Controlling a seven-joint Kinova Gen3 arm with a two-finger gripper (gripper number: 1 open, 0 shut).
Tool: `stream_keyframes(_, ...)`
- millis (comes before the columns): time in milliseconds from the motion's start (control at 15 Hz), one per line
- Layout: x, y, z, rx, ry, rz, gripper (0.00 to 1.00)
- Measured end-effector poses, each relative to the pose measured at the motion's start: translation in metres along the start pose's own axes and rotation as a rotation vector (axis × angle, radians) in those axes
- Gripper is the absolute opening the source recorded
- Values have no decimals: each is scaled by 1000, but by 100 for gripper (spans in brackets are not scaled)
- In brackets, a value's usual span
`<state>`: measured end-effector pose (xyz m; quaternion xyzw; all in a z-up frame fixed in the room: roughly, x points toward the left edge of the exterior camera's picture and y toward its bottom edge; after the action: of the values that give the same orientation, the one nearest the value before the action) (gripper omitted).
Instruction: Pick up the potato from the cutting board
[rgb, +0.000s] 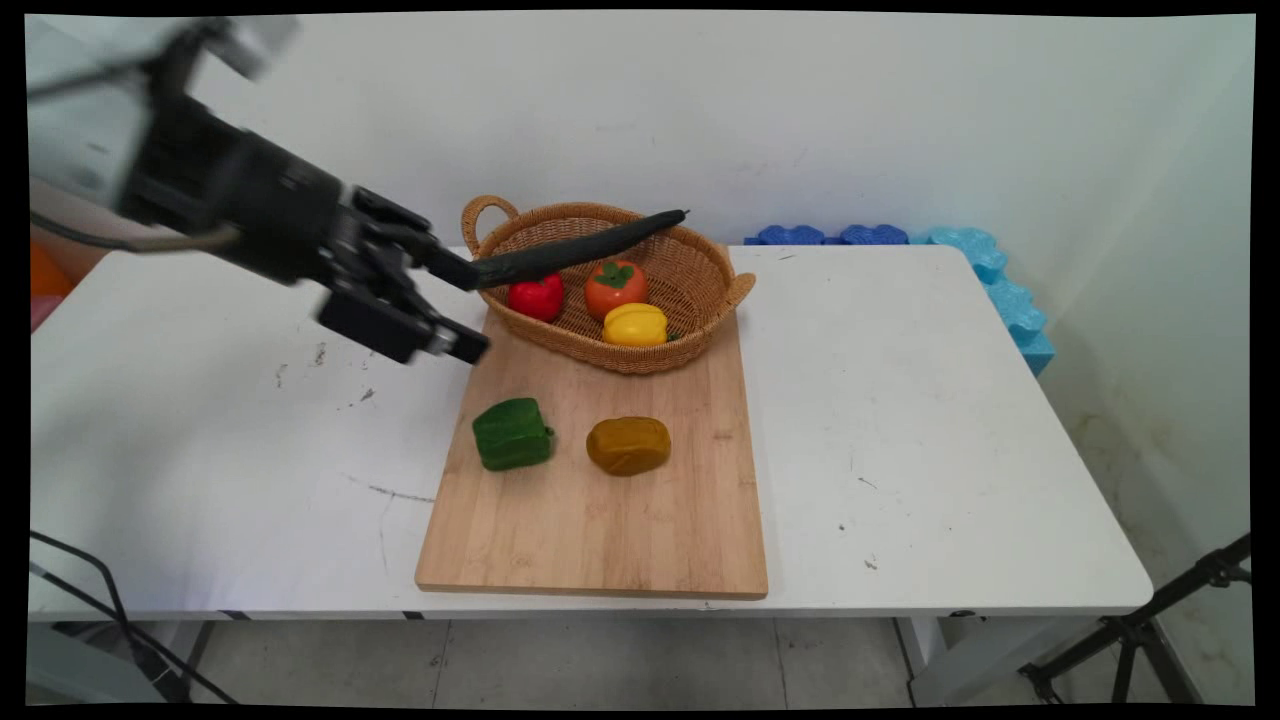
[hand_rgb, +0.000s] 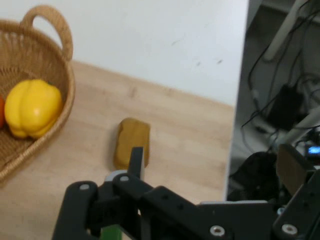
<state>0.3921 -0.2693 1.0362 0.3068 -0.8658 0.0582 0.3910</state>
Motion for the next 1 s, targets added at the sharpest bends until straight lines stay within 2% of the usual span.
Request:
stream_keyframes(200, -2, -11, 55, 39, -77, -12, 100)
stream_keyframes(533, -8, -27, 133, 61, -188, -21, 100)
stream_keyframes(867, -12, -40, 206, 73, -261, -21, 100)
stream_keyframes(1000, -13, -43, 224, 75, -275, -20, 100)
